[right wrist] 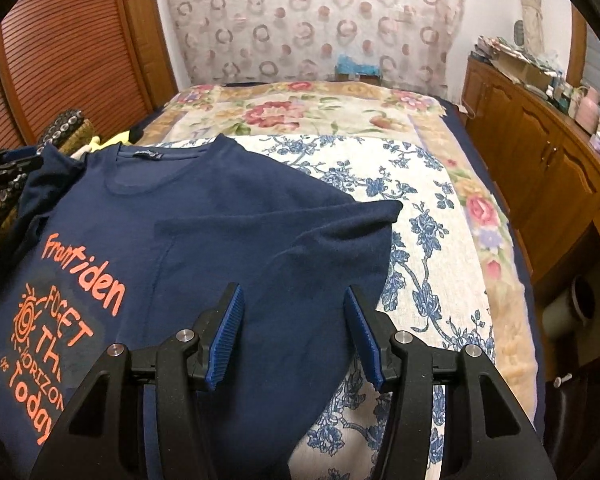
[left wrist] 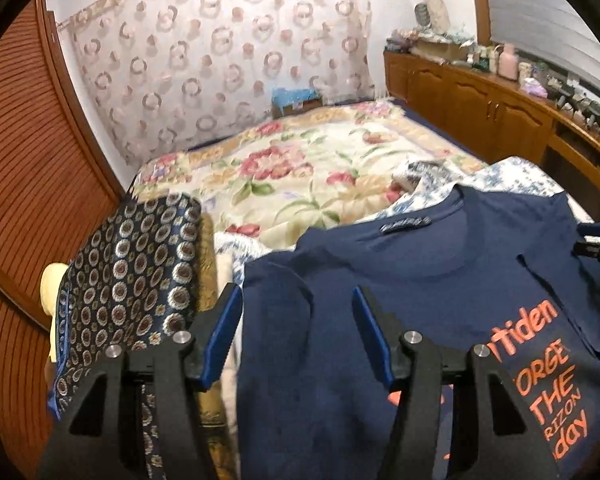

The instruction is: Fold small clothes

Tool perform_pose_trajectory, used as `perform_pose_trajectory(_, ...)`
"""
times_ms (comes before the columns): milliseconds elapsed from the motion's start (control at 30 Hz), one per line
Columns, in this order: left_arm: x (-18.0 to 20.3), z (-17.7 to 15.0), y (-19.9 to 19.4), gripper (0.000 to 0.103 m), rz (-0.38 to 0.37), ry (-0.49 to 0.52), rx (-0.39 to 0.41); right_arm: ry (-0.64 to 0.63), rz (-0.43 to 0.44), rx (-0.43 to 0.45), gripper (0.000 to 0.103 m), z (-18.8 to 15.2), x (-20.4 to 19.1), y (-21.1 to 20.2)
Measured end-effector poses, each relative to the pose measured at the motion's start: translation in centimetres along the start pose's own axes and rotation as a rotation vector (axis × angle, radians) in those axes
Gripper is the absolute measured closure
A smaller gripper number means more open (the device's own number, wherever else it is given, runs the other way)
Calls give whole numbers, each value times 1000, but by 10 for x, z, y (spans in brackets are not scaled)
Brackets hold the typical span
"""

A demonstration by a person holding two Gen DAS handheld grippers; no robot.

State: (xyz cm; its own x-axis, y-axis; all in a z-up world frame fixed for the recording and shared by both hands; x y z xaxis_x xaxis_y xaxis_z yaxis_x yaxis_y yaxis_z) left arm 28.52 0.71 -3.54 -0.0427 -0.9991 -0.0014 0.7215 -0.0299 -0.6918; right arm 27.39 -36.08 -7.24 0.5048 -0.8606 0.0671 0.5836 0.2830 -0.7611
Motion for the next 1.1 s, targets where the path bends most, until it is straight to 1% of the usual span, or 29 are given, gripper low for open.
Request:
perform_pose_trajectory(67, 4, 1, -3, 46, -9, 9, 15, 1, 0, -3, 49, 0, 0, -1)
perform_pose_trajectory(100, 7, 0, -3, 46, -18, 14, 10, 1, 0, -2, 49, 0, 0, 0)
perform_pose_trajectory(167, 11, -2, 0, 46, -39, 18, -10, 1, 1, -1, 49, 1, 0, -1)
perform_pose_trajectory(233, 12, -8, 7, 50, -48, 22, -41, 6, 5, 2, 48, 0, 1, 1)
perform_pose_trajectory(300, 12, -15, 19, 51, -36, 28, -88, 8, 7, 3, 47, 0, 3, 4)
perform_pose_trajectory(367, 12, -22, 28, 51, -43, 28, -127, 7, 7, 2, 46, 0, 3, 3)
perform_pose_trajectory(467, 14, -30, 36, 51, -41, 39, -153, 5, 7, 2, 46, 0, 3, 3)
perform_pose_trajectory(533, 16, -35, 43, 50, -39, 57, -187, 5, -2, 1, 46, 0, 3, 4)
perform_pose_trajectory(633, 15, -40, 53, 50, -6, 75, -211, 9, -10, 5, 46, 1, 7, 5)
perform_pose_trajectory(700, 11, -38, 55, 50, -2, 59, -215, 15, -17, 11, 46, 2, 10, 5)
perform_pose_trajectory(933, -3, -17, 40, 50, -68, -25, -162, 20, -31, 16, 46, 0, 14, -2)
perform_pose_trajectory(1033, -11, -10, 45, 50, -74, -52, -166, 21, -29, 16, 46, 0, 14, -1)
perform_pose_trajectory(1100, -15, -9, 51, 51, -70, -71, -183, 22, -27, 16, 46, 0, 16, -2)
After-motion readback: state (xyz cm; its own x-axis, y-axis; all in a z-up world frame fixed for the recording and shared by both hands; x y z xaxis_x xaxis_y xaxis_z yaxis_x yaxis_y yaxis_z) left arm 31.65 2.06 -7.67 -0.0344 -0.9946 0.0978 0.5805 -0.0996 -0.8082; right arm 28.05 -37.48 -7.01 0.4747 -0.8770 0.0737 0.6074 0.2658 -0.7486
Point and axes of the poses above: each gripper's, at about its wrist camera, not at the fingertips, and y roughly the way its jaws point, x to its right, z to its top, the point moved 3 cm from there along y, roughly the way its jaws point, and after that the axes turned 12 degrees about -y, right-handed, at the moved point
